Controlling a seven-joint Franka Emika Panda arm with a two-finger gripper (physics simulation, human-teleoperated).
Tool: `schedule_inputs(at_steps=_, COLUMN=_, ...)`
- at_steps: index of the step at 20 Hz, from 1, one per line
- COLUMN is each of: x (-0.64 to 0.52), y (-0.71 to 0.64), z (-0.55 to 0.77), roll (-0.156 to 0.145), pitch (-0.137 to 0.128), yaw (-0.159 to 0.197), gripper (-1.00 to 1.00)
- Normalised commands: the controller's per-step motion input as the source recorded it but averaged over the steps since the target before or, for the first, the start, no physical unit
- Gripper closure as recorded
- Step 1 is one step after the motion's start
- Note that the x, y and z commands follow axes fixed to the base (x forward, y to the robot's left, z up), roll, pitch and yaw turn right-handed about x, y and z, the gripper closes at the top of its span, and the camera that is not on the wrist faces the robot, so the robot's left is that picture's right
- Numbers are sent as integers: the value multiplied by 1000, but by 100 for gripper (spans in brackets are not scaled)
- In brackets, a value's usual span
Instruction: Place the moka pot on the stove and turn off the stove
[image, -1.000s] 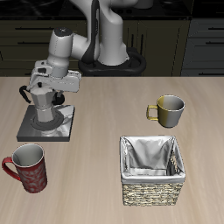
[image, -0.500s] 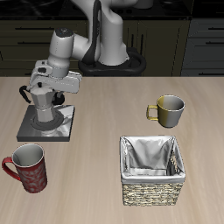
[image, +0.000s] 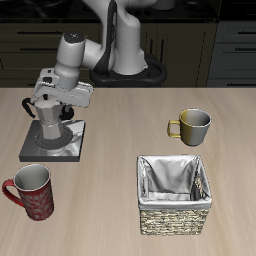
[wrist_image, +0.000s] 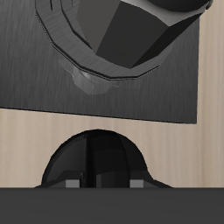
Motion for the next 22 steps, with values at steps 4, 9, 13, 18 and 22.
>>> schedule_inputs(at_steps=4, x=44, y=11, z=18, roll=13, pitch=17, yaw=-70, gripper=100)
schedule_inputs(at_steps=9, x=42, y=3, z=29, roll=11, pitch=13, yaw=-71, gripper=100)
schedule_inputs(at_steps=13, x=9, y=-41, z=-25, roll=-6, pitch=25, yaw=-52, gripper=100)
schedule_inputs(at_steps=18, x=-20, y=-3, z=51, roll=0, pitch=10, yaw=-43, gripper=100)
schedule_inputs(at_steps=22, x=24, y=-1, z=41, roll=2, pitch=7, yaw=-42, gripper=100)
